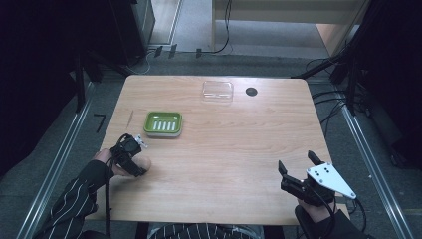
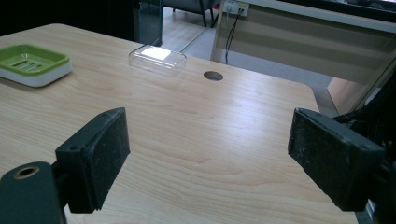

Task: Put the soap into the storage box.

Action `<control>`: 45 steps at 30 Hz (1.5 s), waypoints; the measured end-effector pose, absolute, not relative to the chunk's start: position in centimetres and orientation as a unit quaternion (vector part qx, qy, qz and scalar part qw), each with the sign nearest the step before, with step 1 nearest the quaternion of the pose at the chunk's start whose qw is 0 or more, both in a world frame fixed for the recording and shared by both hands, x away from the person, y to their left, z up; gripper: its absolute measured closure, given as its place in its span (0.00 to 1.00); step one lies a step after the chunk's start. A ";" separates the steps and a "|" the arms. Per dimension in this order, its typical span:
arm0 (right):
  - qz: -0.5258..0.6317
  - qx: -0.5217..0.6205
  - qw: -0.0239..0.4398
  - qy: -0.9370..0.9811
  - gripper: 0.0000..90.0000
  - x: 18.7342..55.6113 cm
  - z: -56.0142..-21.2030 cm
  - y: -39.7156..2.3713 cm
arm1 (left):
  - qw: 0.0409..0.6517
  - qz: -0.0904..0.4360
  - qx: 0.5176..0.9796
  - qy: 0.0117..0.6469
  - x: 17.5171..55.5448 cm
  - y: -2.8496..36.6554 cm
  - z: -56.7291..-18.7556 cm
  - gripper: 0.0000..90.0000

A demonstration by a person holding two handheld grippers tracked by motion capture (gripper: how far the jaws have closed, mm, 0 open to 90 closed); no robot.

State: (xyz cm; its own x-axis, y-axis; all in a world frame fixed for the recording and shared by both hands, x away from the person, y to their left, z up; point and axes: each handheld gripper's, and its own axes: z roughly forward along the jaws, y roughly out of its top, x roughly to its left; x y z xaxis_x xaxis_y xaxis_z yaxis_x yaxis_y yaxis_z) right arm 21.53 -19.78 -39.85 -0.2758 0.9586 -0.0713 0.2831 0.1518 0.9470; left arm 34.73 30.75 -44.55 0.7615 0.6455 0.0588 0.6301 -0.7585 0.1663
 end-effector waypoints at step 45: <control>0.452 0.472 0.376 0.657 0.15 21.3 -39.8 -20.1 | 0.062 0.039 0.916 0.393 35.3 30.9 -44.9 0.34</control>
State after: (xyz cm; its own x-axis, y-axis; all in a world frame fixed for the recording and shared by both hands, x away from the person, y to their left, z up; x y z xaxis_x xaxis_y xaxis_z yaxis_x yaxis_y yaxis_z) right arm 21.29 -20.08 -39.82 -0.2718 0.9601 -0.0663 0.2805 0.1450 0.9489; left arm 35.27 30.92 -44.88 0.6874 0.7259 0.0232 0.7161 -0.6827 0.1451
